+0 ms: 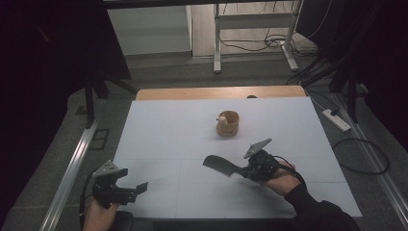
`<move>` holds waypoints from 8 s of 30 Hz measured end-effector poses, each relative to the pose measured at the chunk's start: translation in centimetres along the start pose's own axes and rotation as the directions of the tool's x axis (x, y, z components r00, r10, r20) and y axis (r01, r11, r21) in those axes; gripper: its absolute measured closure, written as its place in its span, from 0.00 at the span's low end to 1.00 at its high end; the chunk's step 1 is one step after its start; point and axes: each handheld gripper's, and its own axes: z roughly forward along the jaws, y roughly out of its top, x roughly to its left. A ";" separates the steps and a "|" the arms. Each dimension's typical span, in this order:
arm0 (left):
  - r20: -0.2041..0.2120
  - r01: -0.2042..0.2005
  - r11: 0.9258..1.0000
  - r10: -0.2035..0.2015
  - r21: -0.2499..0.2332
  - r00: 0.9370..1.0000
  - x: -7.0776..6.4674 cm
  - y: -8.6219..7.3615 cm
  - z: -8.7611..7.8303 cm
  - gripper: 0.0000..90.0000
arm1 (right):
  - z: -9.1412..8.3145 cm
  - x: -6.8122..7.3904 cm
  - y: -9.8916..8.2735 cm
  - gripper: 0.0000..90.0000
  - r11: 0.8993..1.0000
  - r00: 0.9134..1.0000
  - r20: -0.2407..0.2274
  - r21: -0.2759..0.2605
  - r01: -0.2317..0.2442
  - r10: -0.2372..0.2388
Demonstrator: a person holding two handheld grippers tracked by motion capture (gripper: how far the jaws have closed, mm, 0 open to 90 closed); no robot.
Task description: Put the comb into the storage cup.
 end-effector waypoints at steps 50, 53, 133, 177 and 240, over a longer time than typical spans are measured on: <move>0.004 -0.042 0.998 0.041 0.036 0.999 -0.3 0.2 0.3 0.00 | 3.3 -1.3 0.2 0.00 0.994 0.997 0.071 0.110 0.002 -0.010; 0.003 -0.041 0.999 0.041 0.036 0.999 -0.3 0.2 0.3 0.00 | 3.7 -1.4 0.1 0.00 0.992 0.997 0.072 0.126 0.003 -0.012; 0.086 -0.099 0.995 0.100 -0.020 0.991 -1.2 1.9 1.5 0.00 | -0.4 -0.6 -0.5 0.81 0.995 0.995 0.035 -0.026 0.098 -0.097; 0.255 -0.111 0.993 0.115 -0.030 0.960 -3.1 9.1 6.2 0.00 | -3.3 0.2 -1.2 0.81 0.965 0.982 0.081 -0.189 0.181 -0.169; 0.498 -0.102 0.995 0.095 -0.014 0.862 -5.5 15.7 12.2 0.00 | -3.8 1.7 -0.7 0.81 0.915 0.960 0.118 -0.292 0.279 -0.255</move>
